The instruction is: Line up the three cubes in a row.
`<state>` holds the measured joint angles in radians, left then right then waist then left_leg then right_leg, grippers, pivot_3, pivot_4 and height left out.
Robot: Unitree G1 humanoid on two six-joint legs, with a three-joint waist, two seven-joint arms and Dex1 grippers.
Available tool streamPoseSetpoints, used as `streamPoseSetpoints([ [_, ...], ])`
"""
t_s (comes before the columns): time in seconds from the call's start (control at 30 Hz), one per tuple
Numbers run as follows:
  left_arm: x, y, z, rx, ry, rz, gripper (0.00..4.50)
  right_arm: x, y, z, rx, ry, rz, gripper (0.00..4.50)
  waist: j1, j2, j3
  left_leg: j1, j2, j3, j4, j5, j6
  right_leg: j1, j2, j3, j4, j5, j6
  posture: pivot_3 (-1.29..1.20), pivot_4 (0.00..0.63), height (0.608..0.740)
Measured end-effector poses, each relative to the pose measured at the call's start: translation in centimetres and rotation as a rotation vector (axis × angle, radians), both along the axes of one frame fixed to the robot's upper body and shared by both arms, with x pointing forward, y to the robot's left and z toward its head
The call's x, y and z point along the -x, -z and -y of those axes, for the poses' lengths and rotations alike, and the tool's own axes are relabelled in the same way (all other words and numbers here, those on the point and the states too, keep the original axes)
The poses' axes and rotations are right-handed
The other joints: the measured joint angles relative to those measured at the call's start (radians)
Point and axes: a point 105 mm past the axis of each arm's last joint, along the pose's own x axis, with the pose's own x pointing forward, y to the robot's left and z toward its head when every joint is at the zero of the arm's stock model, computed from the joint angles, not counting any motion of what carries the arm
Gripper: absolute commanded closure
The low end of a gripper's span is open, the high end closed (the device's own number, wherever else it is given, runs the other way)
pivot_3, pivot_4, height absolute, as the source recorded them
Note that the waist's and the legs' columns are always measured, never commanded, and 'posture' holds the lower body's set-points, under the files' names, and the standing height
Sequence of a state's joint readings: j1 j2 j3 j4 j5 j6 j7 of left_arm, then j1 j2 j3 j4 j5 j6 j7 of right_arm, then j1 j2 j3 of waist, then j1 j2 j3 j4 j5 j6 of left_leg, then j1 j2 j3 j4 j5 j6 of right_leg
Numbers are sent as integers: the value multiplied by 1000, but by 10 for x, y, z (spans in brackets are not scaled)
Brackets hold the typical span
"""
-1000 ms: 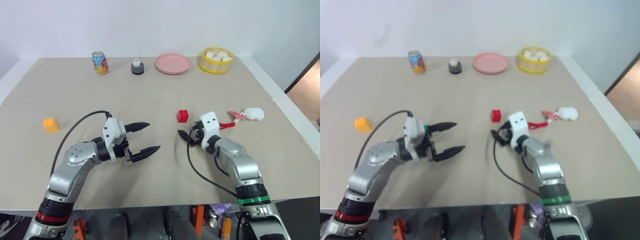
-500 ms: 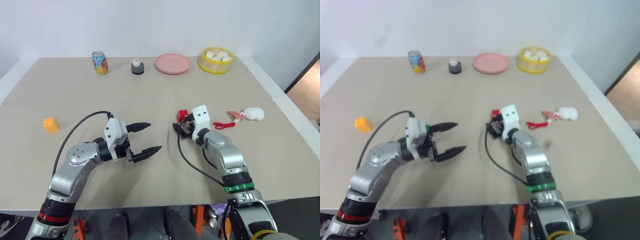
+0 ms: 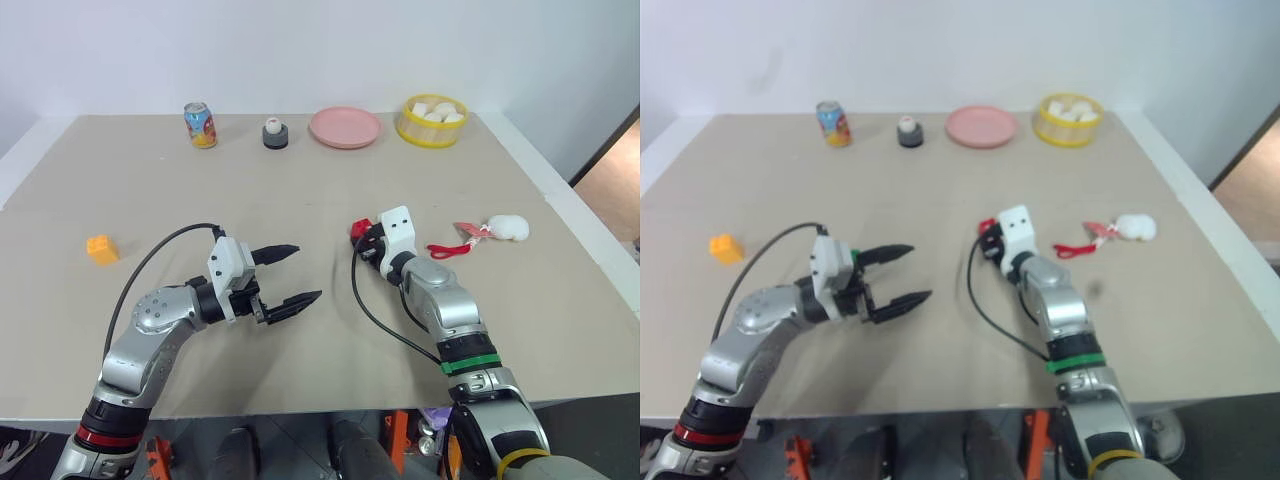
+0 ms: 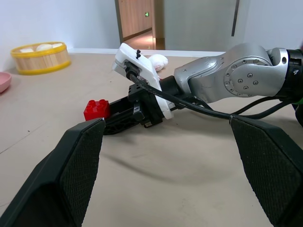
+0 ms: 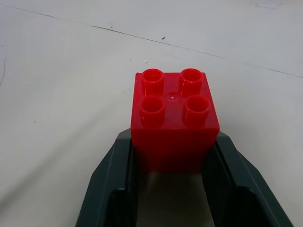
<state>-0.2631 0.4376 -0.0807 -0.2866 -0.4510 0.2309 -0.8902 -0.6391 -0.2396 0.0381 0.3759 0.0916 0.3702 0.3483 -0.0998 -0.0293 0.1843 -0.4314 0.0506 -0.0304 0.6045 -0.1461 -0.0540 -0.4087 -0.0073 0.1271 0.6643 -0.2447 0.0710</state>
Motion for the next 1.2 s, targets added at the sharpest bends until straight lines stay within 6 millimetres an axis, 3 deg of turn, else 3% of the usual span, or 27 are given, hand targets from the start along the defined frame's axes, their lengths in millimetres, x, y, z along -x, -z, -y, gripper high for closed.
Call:
streamPoseSetpoints([
  [0.2,2,0,-1,-8,14,7,161,-1,-3,9,45,-25,17,3266,0,0,0,-1,0,0,0,0,0,0,0,0,0,0,0,0,150,740],
  [0.3,6,2,-3,-25,51,1,161,8,-13,18,59,-151,31,3266,2,0,0,-1,0,0,-1,0,0,-1,0,0,-1,-1,0,0,150,740],
  [0.43,13,1,-8,-41,111,-6,161,35,-33,28,125,-391,64,3266,3,0,0,-1,0,0,-3,-1,0,-1,0,-1,-1,-4,-1,0,150,740],
  [0.53,18,6,-18,-67,126,-29,161,60,-34,34,195,-572,20,3266,3,0,0,0,0,0,-4,-3,0,-1,0,-1,-1,-7,-2,0,150,740],
  [0.7,30,20,-36,-116,143,-90,161,90,-24,21,270,-820,-41,3266,-5,0,0,1,2,1,-4,-4,0,-1,1,-1,0,-8,-3,0,150,740],
  [0.87,48,29,-62,-125,82,-141,161,99,-16,-1,294,-946,-20,3266,-1,-2,2,0,2,1,-3,-5,-1,-2,-1,-1,0,-8,-4,0,150,740],
  [1.03,62,28,-73,-120,45,-152,161,109,-13,-15,309,-1056,20,3266,1,-3,2,0,2,1,-3,-5,-1,-2,-1,-1,0,-8,-4,0,150,740],
  [1.2,73,32,-70,-129,30,-150,161,118,-8,-5,346,-1147,-18,3266,6,-3,2,0,2,2,-3,-5,-1,-2,-2,-2,0,-8,-4,0,150,740],
])
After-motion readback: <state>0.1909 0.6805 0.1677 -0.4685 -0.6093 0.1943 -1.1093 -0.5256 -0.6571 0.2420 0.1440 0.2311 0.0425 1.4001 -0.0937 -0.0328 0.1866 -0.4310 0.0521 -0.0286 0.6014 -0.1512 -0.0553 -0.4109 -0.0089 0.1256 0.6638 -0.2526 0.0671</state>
